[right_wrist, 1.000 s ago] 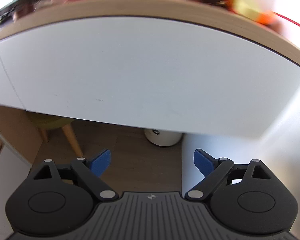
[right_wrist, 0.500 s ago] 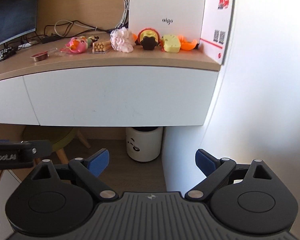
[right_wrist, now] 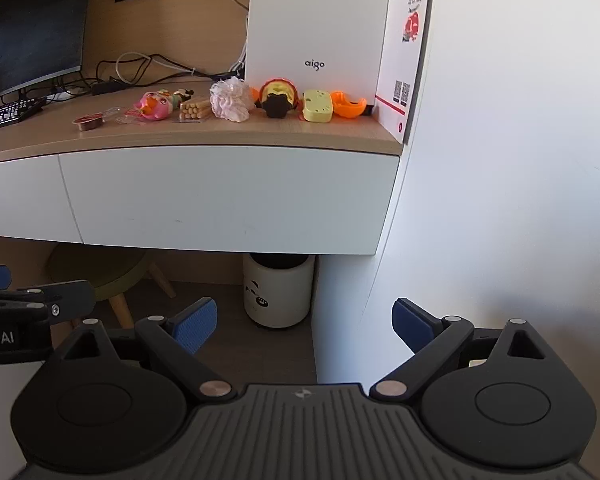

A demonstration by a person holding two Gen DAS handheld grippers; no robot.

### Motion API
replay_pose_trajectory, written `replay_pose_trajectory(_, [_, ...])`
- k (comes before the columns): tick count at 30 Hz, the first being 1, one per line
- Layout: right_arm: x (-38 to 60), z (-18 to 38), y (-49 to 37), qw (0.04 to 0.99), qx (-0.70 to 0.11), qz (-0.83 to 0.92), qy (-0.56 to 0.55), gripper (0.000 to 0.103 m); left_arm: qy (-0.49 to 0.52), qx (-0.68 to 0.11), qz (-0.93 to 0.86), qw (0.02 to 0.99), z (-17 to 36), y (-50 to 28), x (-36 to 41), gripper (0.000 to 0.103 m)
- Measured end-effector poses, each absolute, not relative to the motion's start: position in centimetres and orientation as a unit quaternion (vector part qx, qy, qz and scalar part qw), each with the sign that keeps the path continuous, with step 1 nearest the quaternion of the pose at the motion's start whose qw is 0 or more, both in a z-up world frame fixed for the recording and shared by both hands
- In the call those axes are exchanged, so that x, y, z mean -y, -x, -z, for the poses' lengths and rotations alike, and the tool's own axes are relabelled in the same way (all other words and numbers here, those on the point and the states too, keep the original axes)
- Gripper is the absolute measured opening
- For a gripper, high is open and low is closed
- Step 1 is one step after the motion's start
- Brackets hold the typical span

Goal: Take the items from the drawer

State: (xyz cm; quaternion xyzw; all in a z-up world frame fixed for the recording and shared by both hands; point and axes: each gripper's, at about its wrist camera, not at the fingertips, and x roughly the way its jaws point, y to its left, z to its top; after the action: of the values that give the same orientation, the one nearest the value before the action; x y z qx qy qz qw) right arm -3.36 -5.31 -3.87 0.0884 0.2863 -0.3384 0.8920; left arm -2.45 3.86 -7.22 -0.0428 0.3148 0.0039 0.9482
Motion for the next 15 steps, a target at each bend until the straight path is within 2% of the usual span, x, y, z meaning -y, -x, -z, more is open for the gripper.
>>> replay_pose_trajectory(15, [3.9,3.8,2.9,0.895,-0.286,0.327,-0.098,0.095,0.035,-0.326,-0.03,0.944,8.2,2.6,-5.2,0.103])
